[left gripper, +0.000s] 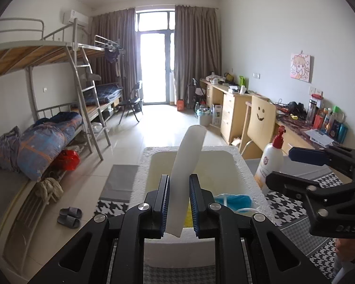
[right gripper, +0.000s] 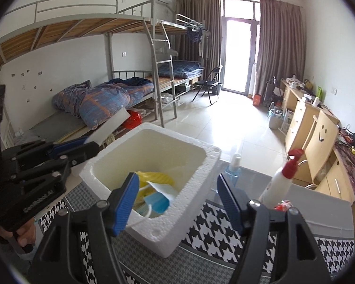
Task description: Organize soft objects
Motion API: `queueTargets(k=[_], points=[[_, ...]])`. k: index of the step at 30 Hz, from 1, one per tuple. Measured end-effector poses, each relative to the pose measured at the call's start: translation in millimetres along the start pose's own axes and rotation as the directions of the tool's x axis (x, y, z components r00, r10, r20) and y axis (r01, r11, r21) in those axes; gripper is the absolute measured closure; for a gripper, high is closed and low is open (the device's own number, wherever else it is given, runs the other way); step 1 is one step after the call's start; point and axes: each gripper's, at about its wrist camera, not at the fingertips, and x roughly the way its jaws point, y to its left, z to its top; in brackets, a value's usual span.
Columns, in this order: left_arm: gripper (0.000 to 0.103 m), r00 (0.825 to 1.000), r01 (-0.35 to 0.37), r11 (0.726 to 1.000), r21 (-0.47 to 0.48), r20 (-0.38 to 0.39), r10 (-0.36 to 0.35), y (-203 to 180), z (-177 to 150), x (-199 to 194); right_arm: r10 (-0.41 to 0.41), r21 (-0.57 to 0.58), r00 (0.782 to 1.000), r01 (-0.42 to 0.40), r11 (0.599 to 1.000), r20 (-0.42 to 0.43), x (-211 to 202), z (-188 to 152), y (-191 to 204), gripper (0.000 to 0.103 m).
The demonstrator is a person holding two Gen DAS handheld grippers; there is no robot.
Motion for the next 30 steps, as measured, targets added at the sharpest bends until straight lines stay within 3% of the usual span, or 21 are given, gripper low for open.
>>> queueTargets(k=[6, 9, 10, 13, 14, 18, 30], points=[[0.085, 0.999, 0.027, 1.0, 0.013, -0.021, -0.027, -5.7, 2.9, 12.5, -0.03, 0.008, 1.0, 0.03, 1.0, 0.009, -8.0, -6.1, -9.2, 0.031], [0.076, 0.999, 0.037, 0.999, 0.004, -0.031, -0.036, -6.3, 4.7, 18.6, -0.046, 0.018, 0.999, 0.046, 0.999, 0.01, -10.5, -7.5, -12.5, 0.031], [0.069, 0.999, 0.028, 1.0, 0.002, -0.035, -0.028, -5.6, 5.0, 20.9, -0.052, 0.022, 0.999, 0.052, 0.998, 0.009, -10.9, -7.7, -13.0, 0.031], [0.017, 0.999, -0.012, 1.0, -0.007, -0.038, 0.011, -4.5, 4.4, 24.3, -0.062, 0.032, 0.998, 0.062, 0.998, 0.009, -11.8, -9.4, -11.6, 0.031], [0.013, 1.0, -0.014, 1.0, -0.012, -0.027, 0.013, -3.2, 4.0, 23.5, -0.064, 0.034, 0.998, 0.064, 0.997, 0.01, -12.7, -10.0, -12.7, 0.031], [0.006, 1.0, -0.022, 1.0, -0.014, -0.019, 0.022, -4.1, 2.4, 19.1, -0.066, 0.037, 0.998, 0.066, 0.997, 0.012, -15.1, -14.1, -16.9, 0.031], [0.004, 1.0, -0.023, 1.0, -0.021, 0.011, 0.023, -9.1, -1.7, -5.4, -0.062, 0.057, 0.998, 0.06, 0.997, 0.032, -29.3, -21.6, -17.3, 0.031]])
